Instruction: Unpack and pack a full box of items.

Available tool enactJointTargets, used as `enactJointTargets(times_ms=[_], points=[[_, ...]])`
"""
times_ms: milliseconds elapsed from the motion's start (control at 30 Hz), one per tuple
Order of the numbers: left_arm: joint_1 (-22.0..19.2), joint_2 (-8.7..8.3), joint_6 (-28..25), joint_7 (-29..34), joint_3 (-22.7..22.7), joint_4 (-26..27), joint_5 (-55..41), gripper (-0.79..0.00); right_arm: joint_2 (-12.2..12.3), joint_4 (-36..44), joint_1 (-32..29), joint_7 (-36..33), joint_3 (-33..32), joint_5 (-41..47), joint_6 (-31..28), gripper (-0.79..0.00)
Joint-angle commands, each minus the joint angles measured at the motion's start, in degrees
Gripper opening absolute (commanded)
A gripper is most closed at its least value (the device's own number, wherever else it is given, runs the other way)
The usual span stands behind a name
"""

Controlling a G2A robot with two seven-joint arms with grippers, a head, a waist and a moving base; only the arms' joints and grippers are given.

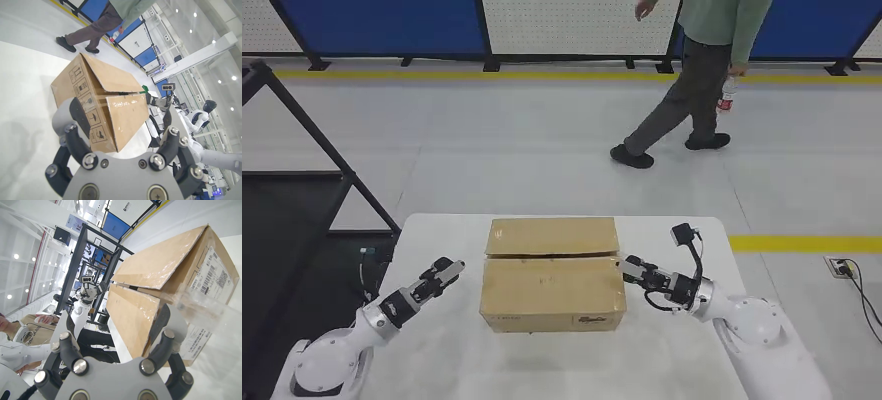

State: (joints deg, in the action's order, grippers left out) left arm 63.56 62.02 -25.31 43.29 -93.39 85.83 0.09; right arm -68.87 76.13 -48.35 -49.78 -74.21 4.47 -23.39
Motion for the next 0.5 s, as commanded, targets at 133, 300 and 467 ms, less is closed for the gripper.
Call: enactJointTargets(times_ms=[133,300,467], points=[[0.07,-0.23,-0.04,-0.25,0.14,-0.08,-0.87,0.000,0.03,-1.76,1.48,-3.09,0.53,4.21,-2.19,0.000],[0.01,-0.34,-0.20,-0.74,0.62,-0.08,-1.92,0.000,0.22,-2.51,2.01,-6.63,0.40,8.57,-3.55,0.000],[-0.32,-0.42,-0.44,-0.86,0.98,-0.27,-4.04,0.000,0.57,-3.04,2.35,-13.45,0.00,14.98,-5.92,0.000]])
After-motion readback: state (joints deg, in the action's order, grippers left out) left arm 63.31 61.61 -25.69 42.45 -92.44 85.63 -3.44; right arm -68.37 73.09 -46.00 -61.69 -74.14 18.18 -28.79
